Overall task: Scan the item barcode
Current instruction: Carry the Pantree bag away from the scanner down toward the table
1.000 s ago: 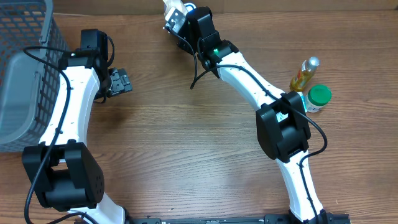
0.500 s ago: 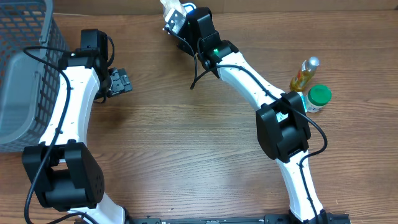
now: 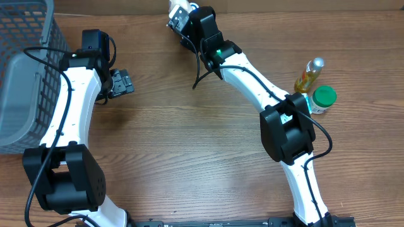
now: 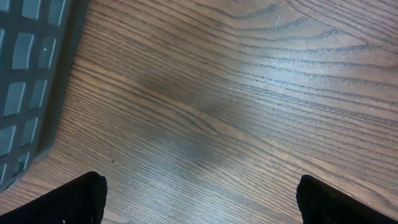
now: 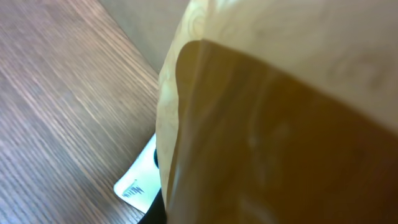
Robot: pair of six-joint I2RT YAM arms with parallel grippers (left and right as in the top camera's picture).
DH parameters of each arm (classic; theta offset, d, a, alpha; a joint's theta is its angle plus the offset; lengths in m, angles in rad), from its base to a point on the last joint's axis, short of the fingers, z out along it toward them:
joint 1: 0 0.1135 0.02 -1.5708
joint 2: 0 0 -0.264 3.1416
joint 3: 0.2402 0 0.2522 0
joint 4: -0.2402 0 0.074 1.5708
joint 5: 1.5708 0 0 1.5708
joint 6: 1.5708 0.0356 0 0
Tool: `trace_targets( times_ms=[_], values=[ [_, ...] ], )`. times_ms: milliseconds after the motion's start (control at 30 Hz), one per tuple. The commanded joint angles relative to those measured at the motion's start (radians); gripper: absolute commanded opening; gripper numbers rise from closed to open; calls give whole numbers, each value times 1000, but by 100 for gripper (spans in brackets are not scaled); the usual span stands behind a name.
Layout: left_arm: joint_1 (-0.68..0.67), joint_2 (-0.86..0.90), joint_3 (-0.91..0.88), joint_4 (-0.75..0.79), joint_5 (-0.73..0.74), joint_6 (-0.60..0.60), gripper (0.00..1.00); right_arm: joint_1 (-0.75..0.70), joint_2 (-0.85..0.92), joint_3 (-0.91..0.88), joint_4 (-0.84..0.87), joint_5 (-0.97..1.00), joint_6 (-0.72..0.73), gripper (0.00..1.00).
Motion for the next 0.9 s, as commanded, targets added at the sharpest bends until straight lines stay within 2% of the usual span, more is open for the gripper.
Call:
trace_targets(
  times_ms=[0, 133, 200, 400, 433, 500, 600, 733, 800, 833, 867],
  values=[
    [2, -1, 18, 1, -13, 8, 100, 2, -163, 13, -47, 11, 163, 4],
    [2, -1, 18, 0, -13, 8, 100, 2, -270, 13, -186, -72, 315, 4],
    [2, -1, 18, 1, -13, 8, 100, -4, -343, 13, -363, -176, 418, 4],
    [2, -1, 19, 1, -13, 8, 100, -17, -394, 12, -867, -407, 443, 4],
    [2, -1, 18, 1, -13, 8, 99, -23, -385, 4, -1015, -462, 442, 5],
    [2, -1, 19, 1, -13, 8, 100, -30, -372, -9, -1135, -473, 438, 4],
    [2, -1, 18, 1, -13, 8, 100, -38, -363, -55, -1218, -473, 439, 4],
    [2, -1, 18, 1, -13, 8, 100, -39, -363, -157, -1219, -463, 438, 4],
    [2, -1, 18, 1, -13, 8, 100, -39, -363, -206, -1184, -414, 438, 10],
    [2, -1, 18, 1, -13, 8, 100, -39, -363, -224, -1164, -377, 439, 22],
    [2, -1, 18, 1, -13, 8, 100, -40, -363, -244, -1136, -330, 440, 68]
  ],
)
